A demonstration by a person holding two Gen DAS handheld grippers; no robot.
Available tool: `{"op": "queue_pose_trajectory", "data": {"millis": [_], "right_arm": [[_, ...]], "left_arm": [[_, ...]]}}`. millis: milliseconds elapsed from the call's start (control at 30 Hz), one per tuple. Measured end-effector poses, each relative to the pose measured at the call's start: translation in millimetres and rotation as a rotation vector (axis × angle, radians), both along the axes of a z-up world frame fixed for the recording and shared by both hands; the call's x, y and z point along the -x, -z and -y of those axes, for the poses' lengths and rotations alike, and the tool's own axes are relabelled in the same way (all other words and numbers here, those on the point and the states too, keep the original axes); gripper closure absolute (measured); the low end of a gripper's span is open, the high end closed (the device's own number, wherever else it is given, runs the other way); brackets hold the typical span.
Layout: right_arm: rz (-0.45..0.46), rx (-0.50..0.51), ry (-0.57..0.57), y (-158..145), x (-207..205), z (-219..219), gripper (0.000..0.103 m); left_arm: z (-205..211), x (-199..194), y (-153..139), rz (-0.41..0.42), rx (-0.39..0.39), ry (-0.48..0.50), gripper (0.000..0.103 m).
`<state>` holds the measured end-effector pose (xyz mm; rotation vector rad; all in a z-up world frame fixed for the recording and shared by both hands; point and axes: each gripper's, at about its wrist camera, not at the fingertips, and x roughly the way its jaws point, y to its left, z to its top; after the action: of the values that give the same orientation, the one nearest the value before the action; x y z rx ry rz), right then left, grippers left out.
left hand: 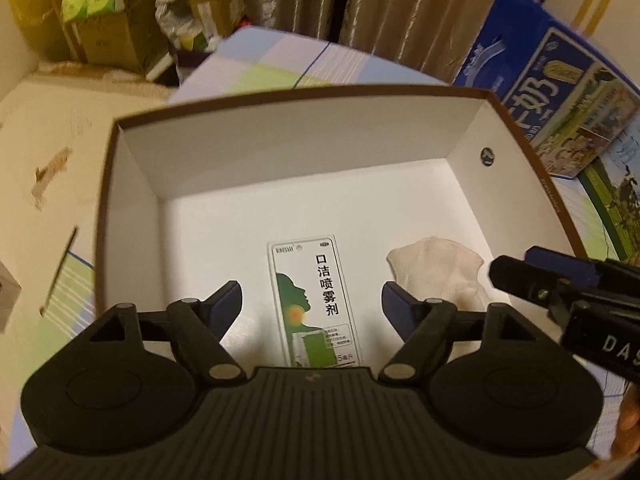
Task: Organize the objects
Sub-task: 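Withdraw both tools from the box back toward the remaining items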
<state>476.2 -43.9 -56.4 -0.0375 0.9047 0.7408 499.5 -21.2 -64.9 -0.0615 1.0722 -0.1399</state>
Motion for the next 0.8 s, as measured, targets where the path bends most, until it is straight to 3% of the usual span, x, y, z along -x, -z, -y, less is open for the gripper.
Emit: {"op": "queue_pose_trajectory", "data": {"millis": [267, 800], "right_arm": [[0.082, -0.043, -0.006, -31, 39, 25, 0.049], [0.076, -0.134, 0.052, -63, 115, 72, 0.039]], "left_arm": [[-4, 27, -31, 0.073, -0.005, 0.059, 0.025], [-16, 125, -76, 0.163, 0.014, 0.089, 0.022]]}}
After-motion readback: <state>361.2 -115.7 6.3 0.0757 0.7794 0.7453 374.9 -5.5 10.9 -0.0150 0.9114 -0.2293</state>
